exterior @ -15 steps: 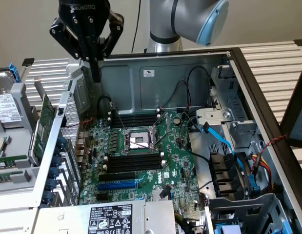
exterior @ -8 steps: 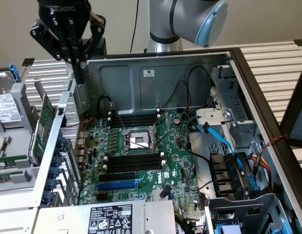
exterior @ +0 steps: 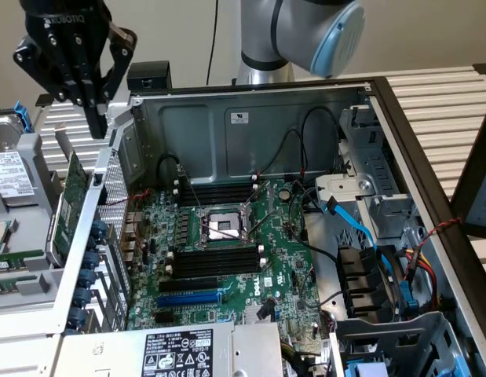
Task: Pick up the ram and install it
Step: 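Reach for the ram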
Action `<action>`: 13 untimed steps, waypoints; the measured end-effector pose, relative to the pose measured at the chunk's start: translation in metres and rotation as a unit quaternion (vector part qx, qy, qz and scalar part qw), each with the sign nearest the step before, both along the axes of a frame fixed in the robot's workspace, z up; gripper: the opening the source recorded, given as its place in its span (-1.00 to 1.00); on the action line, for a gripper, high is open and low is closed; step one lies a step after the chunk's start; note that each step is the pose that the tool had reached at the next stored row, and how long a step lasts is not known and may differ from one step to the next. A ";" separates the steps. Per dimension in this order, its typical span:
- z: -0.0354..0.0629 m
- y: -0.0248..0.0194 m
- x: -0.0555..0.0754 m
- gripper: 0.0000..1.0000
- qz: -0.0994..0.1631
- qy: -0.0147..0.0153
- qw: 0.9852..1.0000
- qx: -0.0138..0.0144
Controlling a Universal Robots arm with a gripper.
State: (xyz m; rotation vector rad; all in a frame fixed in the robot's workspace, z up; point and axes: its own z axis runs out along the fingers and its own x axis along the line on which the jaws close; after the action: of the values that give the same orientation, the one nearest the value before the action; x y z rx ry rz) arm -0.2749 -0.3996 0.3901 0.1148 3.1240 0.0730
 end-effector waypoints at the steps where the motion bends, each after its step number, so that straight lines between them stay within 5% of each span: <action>1: -0.0001 0.0000 -0.004 -0.79 0.000 0.000 1.000 0.000; 13: -0.0034 0.0000 -0.058 -0.79 0.002 0.000 1.000 0.000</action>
State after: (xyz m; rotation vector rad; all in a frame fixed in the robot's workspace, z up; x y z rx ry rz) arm -0.3331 -0.3996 0.3866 0.1092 3.1244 0.0730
